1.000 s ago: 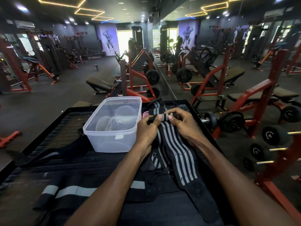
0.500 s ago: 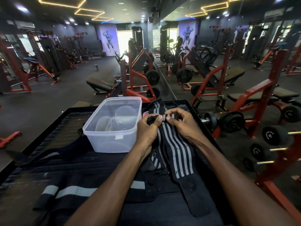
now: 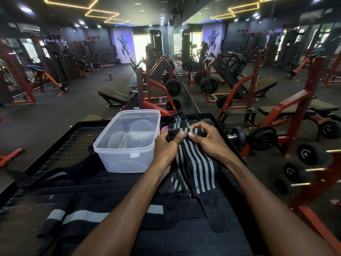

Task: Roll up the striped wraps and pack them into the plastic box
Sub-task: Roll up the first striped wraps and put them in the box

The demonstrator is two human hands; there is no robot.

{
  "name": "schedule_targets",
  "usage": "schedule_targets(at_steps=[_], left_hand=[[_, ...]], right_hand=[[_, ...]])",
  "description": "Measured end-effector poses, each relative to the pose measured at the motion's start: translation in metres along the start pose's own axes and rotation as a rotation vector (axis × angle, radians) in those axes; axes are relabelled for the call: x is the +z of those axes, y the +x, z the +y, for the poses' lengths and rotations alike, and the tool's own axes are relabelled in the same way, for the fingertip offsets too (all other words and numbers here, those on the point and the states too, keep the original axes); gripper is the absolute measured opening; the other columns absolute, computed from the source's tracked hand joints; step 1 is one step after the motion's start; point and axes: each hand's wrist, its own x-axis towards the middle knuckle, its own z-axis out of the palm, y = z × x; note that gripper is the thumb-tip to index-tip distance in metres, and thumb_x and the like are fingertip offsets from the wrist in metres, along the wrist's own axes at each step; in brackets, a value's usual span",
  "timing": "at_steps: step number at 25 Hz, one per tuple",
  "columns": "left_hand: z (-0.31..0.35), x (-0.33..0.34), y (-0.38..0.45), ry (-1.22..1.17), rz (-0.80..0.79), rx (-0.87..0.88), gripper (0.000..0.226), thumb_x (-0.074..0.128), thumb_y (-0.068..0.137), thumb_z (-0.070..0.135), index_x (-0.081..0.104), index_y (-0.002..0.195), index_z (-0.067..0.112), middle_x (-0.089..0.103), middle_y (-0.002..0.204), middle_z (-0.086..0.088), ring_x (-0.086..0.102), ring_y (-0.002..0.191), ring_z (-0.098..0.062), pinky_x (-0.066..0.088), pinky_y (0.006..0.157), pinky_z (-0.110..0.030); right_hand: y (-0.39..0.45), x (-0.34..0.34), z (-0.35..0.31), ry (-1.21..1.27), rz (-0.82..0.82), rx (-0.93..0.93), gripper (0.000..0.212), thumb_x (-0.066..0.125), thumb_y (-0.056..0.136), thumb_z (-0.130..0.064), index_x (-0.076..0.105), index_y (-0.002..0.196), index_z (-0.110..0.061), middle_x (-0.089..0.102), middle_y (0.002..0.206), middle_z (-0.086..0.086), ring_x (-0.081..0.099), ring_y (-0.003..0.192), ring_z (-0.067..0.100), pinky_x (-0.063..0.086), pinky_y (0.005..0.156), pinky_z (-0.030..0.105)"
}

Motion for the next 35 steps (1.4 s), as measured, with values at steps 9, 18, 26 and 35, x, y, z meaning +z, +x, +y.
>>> schedule_targets(at_steps=[9, 18, 26, 35], left_hand=[[-0.001, 0.001, 0.0, 0.058, -0.111, 0.041, 0.025, 0.079, 0.087, 0.023, 0.072, 0.111, 0.017, 0.076, 0.111, -0.002, 0.072, 0.104, -0.016, 0.055, 0.1, -0.038], [0.005, 0.0, 0.002, -0.047, -0.081, -0.009, 0.013, 0.072, 0.092, 0.013, 0.068, 0.103, 0.007, 0.073, 0.072, 0.001, 0.064, 0.063, -0.012, 0.053, 0.06, -0.022], [0.005, 0.004, -0.009, 0.186, -0.052, 0.239, 0.013, 0.071, 0.094, 0.032, 0.068, 0.09, 0.02, 0.071, 0.087, -0.001, 0.068, 0.08, -0.01, 0.054, 0.074, -0.024], [0.002, 0.007, -0.005, -0.153, -0.071, -0.012, 0.023, 0.069, 0.093, 0.041, 0.076, 0.096, 0.019, 0.076, 0.106, -0.014, 0.072, 0.103, -0.031, 0.056, 0.096, -0.051]], right_hand=[[0.001, 0.0, 0.001, 0.063, 0.022, 0.08, 0.012, 0.053, 0.101, -0.016, 0.065, 0.099, -0.012, 0.07, 0.1, 0.005, 0.067, 0.094, 0.014, 0.053, 0.085, 0.026], [0.003, -0.009, -0.008, 0.275, 0.121, 0.21, 0.023, 0.053, 0.102, -0.021, 0.068, 0.087, -0.011, 0.072, 0.087, 0.004, 0.069, 0.077, 0.011, 0.055, 0.073, 0.024], [0.0, 0.002, -0.004, 0.126, 0.128, 0.098, 0.02, 0.058, 0.099, -0.021, 0.069, 0.095, -0.005, 0.072, 0.092, 0.005, 0.067, 0.086, 0.012, 0.053, 0.08, 0.025], [0.003, 0.005, -0.005, 0.163, 0.16, 0.071, 0.018, 0.057, 0.1, -0.019, 0.067, 0.086, -0.013, 0.07, 0.088, -0.002, 0.067, 0.084, 0.01, 0.053, 0.079, 0.024]])
